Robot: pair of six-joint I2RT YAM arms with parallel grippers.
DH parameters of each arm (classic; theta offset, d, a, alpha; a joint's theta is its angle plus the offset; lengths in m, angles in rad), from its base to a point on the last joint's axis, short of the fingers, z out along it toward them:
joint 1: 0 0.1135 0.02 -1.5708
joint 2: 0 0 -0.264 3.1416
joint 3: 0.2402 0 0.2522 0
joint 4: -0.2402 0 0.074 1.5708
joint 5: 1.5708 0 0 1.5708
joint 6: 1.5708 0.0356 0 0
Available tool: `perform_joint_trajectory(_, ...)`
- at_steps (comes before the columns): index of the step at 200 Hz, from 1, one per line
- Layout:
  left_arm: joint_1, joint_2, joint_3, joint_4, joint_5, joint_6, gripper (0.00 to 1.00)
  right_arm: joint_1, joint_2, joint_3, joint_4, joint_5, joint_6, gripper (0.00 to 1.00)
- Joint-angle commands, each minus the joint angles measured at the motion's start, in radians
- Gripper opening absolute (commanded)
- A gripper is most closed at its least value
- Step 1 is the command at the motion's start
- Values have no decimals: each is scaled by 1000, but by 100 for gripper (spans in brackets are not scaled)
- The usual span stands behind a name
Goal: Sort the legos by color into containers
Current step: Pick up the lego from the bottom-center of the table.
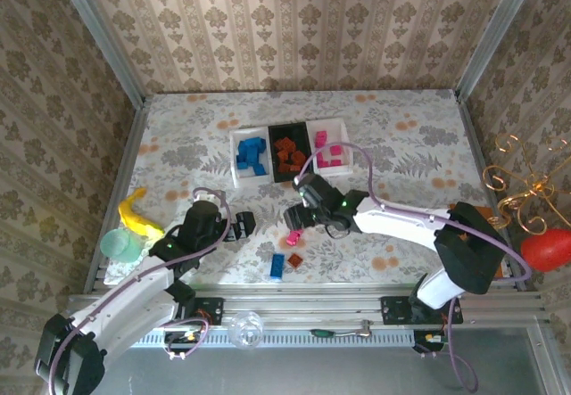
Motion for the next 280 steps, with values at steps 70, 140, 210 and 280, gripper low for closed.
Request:
perform_joint_trajectory(70, 19, 18, 21, 21, 0, -2, 100, 242, 76, -12, -84, 45, -133, 73)
perform_joint_trajectory(140, 37, 0, 7, 14, 8, -3, 100, 269, 156, -11, -74, 48, -160, 58)
perform_joint_trajectory(210, 45, 12, 9, 24, 26, 4, 100, 235, 21, -55, -35, 29, -171, 31)
perform_joint_trajectory(280, 46, 19, 12, 35, 30, 0, 100, -37, -147, 54, 68, 13, -137, 28)
